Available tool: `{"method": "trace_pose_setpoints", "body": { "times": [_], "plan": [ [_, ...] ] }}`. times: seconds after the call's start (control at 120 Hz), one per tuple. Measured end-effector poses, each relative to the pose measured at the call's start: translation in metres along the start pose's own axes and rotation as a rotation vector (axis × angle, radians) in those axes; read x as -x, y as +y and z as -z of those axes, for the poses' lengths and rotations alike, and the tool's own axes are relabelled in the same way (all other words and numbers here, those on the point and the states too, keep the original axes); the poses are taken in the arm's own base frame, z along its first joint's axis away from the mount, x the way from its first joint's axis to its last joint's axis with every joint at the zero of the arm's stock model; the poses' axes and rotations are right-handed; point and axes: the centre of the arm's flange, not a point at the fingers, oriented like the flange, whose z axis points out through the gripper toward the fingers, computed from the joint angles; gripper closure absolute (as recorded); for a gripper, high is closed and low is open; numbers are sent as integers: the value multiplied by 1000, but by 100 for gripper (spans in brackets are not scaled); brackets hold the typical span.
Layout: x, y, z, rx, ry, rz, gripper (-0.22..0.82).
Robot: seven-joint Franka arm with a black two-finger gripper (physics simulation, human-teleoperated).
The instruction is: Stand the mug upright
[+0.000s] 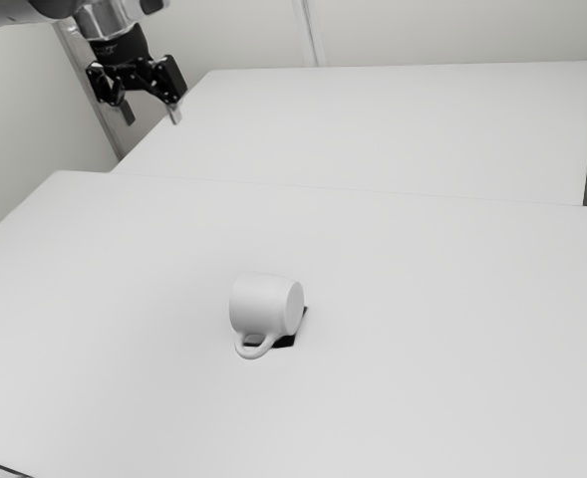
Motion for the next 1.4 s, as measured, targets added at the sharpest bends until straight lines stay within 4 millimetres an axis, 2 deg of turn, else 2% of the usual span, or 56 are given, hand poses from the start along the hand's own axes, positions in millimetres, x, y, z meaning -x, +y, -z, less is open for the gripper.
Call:
{"method": "trace_pose_setpoints", "body": {
  "times": [0.1, 0.2, 0.3, 0.417, 0.467, 0.508, 0.575, 0.617, 0.7, 0.783, 0.892, 0.975, 1.05, 1.167, 1.4],
  "plan": [
    [1, 8, -5, 13, -12, -14, 2],
    [6, 10, -24, 63, -52, -14, 2],
    [24, 0, -80, 202, -132, 13, 2],
    [39, -15, -161, 423, -219, 79, 2],
    [56, -26, -191, 509, -244, 117, 2],
    [71, -45, -215, 578, -250, 169, 2],
    [85, -87, -240, 669, -216, 266, 2],
    [89, -104, -248, 706, -186, 298, 2],
    [87, -117, -266, 756, -147, 308, 2],
    [79, -122, -299, 823, -131, 320, 2],
    [73, -116, -334, 924, -98, 321, 2],
    [87, -98, -356, 1005, -90, 310, 2],
    [95, -87, -365, 1056, -64, 289, 2],
    [92, -70, -373, 1118, -10, 248, 2],
    [92, -54, -401, 1195, 66, 214, 2]
  ]
}}
